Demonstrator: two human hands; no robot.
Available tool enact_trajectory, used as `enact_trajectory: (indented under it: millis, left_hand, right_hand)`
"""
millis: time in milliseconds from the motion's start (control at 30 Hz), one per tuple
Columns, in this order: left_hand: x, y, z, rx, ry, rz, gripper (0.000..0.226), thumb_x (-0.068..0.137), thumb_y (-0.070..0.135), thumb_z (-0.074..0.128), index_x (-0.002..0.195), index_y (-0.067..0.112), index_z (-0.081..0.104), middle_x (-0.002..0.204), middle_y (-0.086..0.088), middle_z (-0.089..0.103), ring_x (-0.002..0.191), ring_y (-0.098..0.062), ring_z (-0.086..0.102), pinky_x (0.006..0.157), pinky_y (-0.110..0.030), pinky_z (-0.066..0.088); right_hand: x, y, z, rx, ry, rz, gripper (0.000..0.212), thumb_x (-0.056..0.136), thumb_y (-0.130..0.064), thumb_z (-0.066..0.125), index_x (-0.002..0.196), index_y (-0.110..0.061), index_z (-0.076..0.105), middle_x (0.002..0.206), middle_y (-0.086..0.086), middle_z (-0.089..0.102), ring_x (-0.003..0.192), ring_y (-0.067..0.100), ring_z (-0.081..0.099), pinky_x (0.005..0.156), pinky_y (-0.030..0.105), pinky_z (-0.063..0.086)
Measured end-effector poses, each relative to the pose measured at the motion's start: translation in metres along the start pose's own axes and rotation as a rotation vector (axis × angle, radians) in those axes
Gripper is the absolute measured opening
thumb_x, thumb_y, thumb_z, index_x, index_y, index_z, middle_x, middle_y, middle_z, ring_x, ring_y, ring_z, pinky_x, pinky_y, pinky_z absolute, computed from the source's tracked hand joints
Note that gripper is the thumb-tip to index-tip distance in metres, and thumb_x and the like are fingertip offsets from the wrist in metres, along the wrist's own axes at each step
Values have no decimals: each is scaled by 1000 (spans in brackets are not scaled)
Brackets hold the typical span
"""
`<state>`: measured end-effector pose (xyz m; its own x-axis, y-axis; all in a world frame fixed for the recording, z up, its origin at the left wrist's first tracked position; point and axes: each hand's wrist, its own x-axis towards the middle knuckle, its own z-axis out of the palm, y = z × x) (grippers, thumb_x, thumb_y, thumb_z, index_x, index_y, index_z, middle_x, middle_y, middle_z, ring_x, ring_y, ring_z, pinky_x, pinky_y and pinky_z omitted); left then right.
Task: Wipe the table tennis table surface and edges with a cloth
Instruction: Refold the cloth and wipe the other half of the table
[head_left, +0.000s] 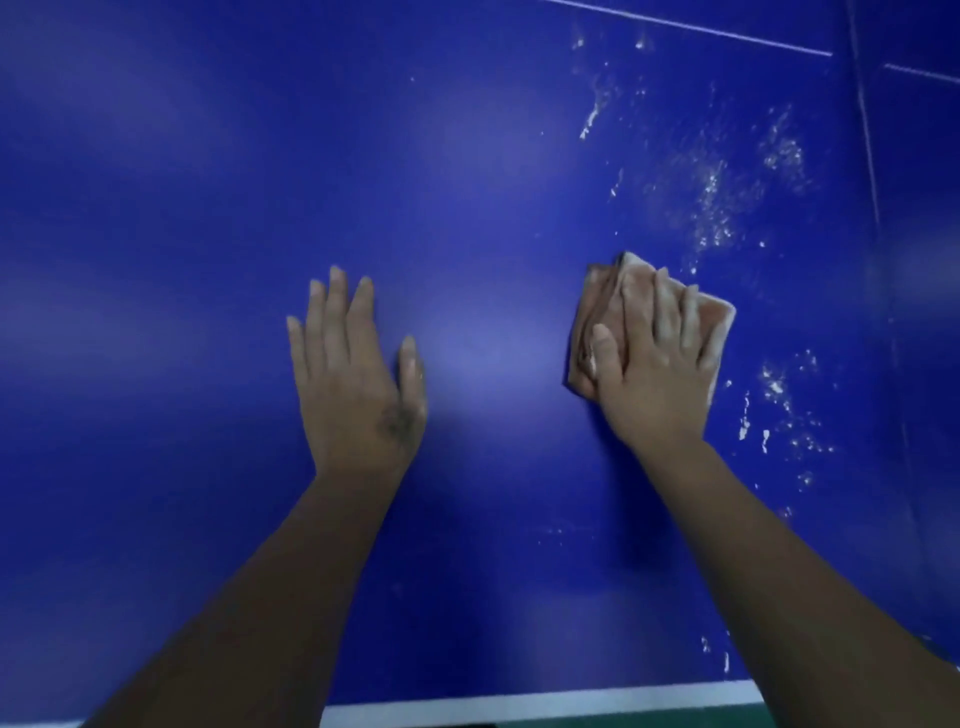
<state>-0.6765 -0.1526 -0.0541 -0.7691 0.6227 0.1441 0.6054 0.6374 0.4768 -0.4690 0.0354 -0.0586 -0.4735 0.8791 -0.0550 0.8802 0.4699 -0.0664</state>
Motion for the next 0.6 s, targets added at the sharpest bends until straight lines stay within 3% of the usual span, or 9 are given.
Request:
enact_trajectory:
  millis: [233,367,600]
  left_hand:
    - [58,-4,29,219,-16,65,66,117,45,35,169,5,32,180,-14,24,169,-34,15,136,-56,12]
    - [59,-6,36,248,26,67,66,115,45,36,169,8,34,179,-12,27,168,-33,18,136,-56,14]
    - [58,-2,33,196,-28,12,67,113,44,39,170,9,35,181,-10,23,170,-30,14,137,-56,11]
  right_hand:
    - [1,-92,19,8,81,-260,66,110,-60,35,170,-32,29,179,-1,19,167,28,8,130,67,7]
    - [57,-91,18,32,104,-309,66,109,-61,36,169,-35,31,178,-4,24,167,26,13,131,64,7]
    - [113,-23,4,13,25,42,69,108,-60,23,172,-36,16,181,-4,12,167,26,3,131,64,-1]
